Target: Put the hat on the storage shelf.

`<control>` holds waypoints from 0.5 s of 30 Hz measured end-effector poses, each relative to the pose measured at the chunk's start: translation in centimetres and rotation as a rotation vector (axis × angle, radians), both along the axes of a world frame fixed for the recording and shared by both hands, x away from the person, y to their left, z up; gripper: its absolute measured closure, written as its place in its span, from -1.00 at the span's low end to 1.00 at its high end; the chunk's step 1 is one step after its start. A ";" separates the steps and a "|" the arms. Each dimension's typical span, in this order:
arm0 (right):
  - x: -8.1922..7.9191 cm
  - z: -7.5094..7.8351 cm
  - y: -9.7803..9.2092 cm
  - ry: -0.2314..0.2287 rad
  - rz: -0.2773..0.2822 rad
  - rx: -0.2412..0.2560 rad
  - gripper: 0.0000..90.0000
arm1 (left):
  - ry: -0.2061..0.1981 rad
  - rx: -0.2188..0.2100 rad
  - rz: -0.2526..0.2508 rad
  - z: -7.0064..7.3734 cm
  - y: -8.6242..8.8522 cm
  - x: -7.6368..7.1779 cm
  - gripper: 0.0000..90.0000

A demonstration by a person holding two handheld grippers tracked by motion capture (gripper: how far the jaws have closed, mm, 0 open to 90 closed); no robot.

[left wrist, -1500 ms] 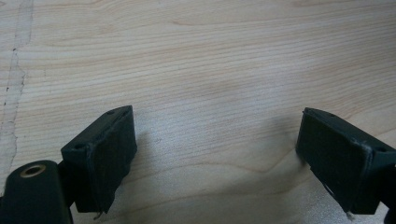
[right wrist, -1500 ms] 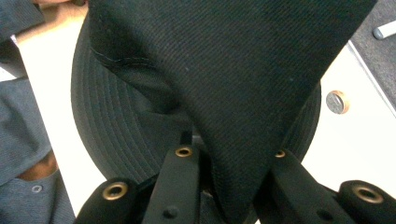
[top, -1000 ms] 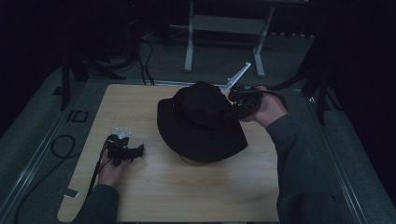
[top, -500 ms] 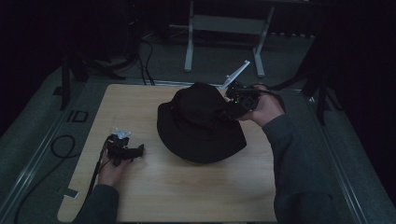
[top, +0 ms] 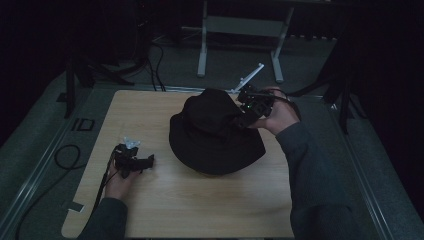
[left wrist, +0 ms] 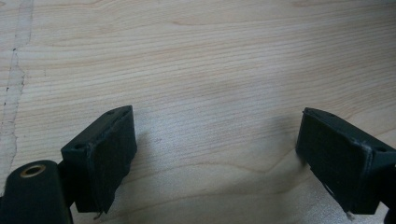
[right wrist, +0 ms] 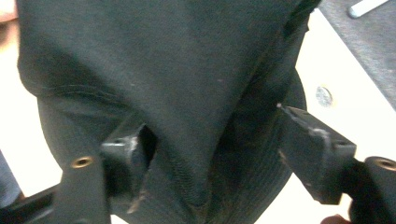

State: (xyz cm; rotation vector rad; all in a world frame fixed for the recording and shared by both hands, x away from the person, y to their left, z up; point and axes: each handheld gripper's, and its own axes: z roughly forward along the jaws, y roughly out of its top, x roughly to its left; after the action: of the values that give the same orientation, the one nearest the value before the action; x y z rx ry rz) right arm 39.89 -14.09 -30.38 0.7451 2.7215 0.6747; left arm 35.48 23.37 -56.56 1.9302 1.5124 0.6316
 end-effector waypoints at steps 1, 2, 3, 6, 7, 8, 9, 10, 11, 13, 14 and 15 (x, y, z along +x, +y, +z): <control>0.0 0.0 0.0 0.000 0.000 0.000 -0.42 | 0.000 0.000 0.000 0.0 0.0 0.0 -0.72; 0.0 0.0 0.0 -0.003 0.003 -0.001 -0.47 | 0.000 0.000 0.000 0.0 0.0 0.0 -0.72; -0.1 0.0 -0.1 -0.008 0.003 -0.005 -0.47 | 0.000 0.000 0.000 0.0 0.0 0.0 -0.72; -0.3 0.2 -0.3 -0.010 0.004 0.003 -0.53 | 0.001 0.000 0.000 0.0 0.0 0.0 -0.72; -0.4 0.3 -0.4 -0.006 0.012 0.006 -0.56 | 0.000 0.000 0.000 0.0 0.0 0.0 -0.72; -0.5 0.4 -0.4 0.002 0.014 0.007 -0.60 | 0.001 0.000 0.000 0.0 0.0 0.0 -0.72; -0.6 0.4 -0.5 0.008 0.018 0.004 -0.61 | 0.001 0.000 0.000 0.0 0.0 0.0 -0.72; -0.7 0.4 -0.6 0.015 0.021 -0.004 -0.61 | 0.000 0.000 0.000 0.0 0.0 0.0 -0.72; -0.7 0.4 -0.7 0.016 0.024 -0.009 -0.62 | 0.001 0.000 0.000 0.0 0.0 0.0 -0.72; -0.9 0.4 -0.8 0.012 0.024 -0.015 -0.65 | 0.001 0.000 0.000 0.0 0.0 0.0 -0.72; -1.0 0.5 -0.9 0.013 0.023 -0.018 -0.65 | 0.001 0.000 0.000 0.0 0.0 0.0 -0.72; -1.0 0.5 -1.1 0.012 0.026 -0.016 -0.65 | 0.000 0.000 0.000 0.0 0.0 0.0 -0.72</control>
State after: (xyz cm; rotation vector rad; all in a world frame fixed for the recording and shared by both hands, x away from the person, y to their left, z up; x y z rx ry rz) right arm 38.90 -15.15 -29.87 0.7136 2.7487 0.6556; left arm 35.48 23.37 -56.56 1.9302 1.5126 0.6310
